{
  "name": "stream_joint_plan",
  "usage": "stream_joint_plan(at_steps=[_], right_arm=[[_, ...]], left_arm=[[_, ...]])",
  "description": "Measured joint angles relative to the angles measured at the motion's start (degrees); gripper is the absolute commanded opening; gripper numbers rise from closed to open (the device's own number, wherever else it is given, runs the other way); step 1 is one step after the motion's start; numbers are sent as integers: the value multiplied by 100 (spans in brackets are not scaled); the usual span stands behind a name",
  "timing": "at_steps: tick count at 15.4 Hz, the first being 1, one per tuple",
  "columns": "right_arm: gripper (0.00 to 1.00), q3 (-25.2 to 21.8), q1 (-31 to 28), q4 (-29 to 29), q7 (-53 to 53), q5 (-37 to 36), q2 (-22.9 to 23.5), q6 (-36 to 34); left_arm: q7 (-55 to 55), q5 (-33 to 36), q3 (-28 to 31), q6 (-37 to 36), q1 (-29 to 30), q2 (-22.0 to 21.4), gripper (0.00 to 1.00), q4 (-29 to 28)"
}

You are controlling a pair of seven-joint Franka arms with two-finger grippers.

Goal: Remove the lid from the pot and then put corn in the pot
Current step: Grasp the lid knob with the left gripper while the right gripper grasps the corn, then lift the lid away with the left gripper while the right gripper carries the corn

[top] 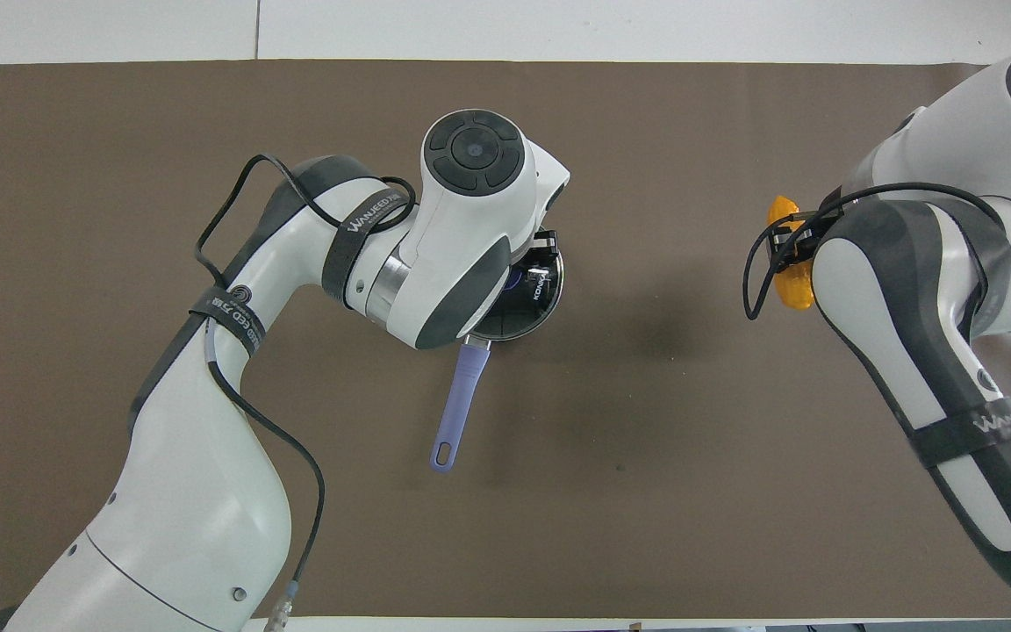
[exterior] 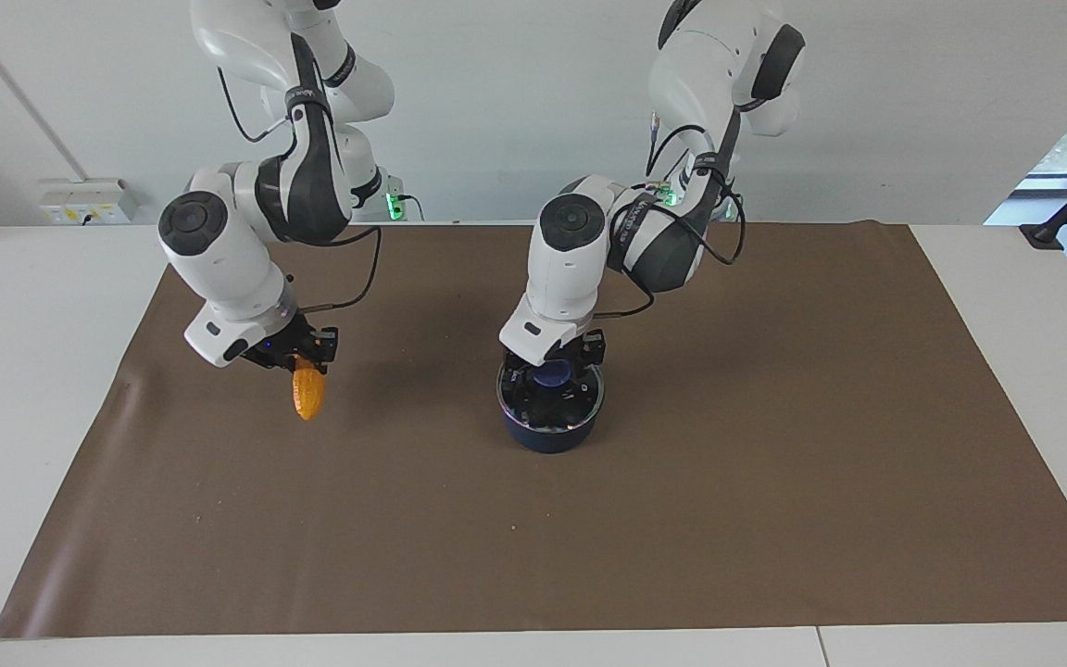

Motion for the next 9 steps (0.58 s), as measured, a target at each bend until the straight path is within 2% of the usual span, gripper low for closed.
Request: stream_joint_plan(at_steps=[1,2,9], right_arm=[[6,6,33,3,66,0,7,0],[6,13,43,3,95,0,23,0],[6,19,142,54,195,9,62,2]], left_arm=[[0,0,0,0,0,0,4,0],[0,0,0,0,-1,0,0,0],[-26,-151,12,-85,-1,-125,0,77]])
